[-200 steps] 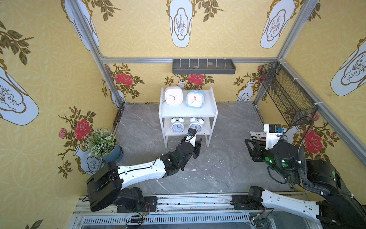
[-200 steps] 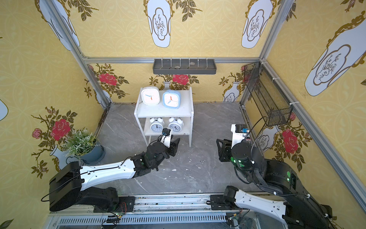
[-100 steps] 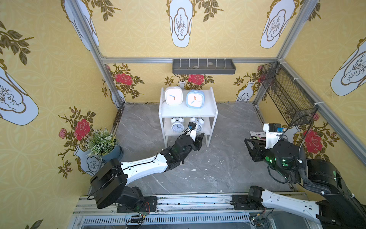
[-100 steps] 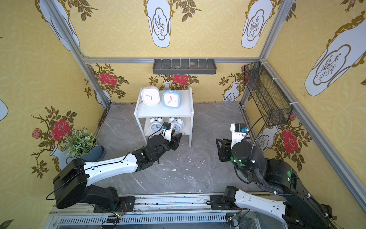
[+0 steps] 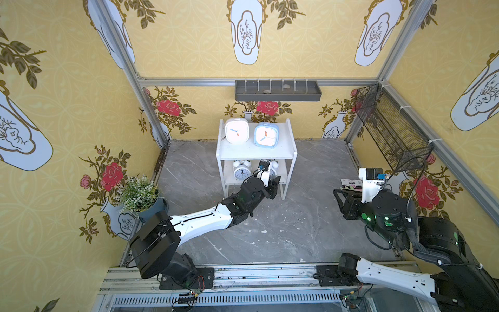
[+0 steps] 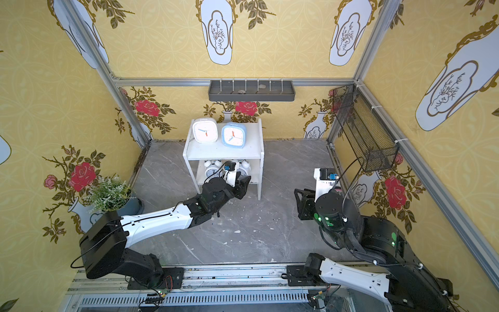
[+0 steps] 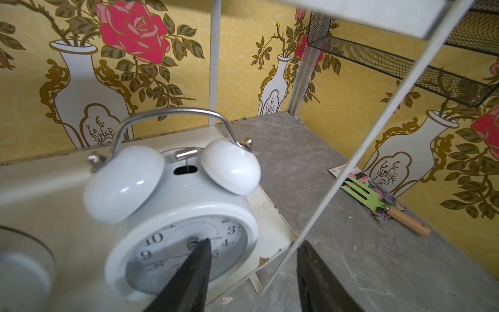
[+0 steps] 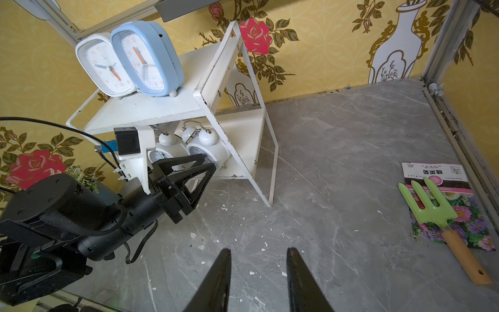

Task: Place the alarm clocks on the shelf by style
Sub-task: Place the alarm on the shelf.

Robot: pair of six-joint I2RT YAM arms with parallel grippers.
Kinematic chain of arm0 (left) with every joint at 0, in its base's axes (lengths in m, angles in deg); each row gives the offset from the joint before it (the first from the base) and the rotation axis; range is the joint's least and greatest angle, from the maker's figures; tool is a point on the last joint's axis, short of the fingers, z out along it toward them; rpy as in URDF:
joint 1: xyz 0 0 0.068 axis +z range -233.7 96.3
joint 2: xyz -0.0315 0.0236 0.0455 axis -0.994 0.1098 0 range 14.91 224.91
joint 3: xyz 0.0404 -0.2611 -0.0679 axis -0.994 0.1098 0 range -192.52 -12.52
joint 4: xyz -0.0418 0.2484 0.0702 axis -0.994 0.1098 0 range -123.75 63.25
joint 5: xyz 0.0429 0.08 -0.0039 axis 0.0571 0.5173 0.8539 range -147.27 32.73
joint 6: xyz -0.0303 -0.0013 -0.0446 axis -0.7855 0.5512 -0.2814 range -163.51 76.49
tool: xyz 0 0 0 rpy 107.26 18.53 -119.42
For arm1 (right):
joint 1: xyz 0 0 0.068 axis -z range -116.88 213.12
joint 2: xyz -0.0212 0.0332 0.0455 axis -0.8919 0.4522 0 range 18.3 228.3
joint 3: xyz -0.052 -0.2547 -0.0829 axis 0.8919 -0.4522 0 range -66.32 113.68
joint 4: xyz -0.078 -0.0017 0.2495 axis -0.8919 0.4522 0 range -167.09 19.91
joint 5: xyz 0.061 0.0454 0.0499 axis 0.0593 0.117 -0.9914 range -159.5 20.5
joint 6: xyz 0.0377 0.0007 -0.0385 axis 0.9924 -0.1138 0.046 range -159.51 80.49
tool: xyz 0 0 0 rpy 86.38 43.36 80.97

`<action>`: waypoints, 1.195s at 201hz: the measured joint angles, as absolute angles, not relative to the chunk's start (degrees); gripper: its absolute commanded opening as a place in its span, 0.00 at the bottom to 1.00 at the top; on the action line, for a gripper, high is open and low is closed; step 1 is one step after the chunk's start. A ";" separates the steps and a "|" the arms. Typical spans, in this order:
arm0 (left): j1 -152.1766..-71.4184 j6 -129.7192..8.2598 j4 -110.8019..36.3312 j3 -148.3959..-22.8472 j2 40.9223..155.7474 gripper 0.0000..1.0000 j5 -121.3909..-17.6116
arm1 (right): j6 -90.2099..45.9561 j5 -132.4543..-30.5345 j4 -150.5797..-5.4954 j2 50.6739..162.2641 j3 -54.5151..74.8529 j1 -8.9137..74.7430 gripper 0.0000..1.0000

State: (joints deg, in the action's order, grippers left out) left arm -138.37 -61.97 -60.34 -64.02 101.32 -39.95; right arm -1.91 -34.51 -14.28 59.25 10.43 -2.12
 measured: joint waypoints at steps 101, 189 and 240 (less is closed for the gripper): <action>-138.02 -62.06 -61.39 -65.03 103.00 0.58 -42.33 | -1.84 -34.51 -14.11 59.28 10.76 -2.12 0.36; -141.46 -63.04 -61.68 -58.43 98.37 0.89 -42.77 | -1.82 -34.38 -14.24 58.82 10.25 -2.12 0.39; -146.77 -64.20 -53.57 -49.99 80.75 0.99 -37.96 | 1.33 -31.76 -14.26 59.76 5.51 -2.40 0.66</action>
State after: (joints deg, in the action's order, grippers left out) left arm -146.77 -64.20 -53.57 -49.99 80.75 -37.96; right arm 1.33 -31.76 -14.26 59.76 5.51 -2.40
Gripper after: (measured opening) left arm 0.998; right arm 0.608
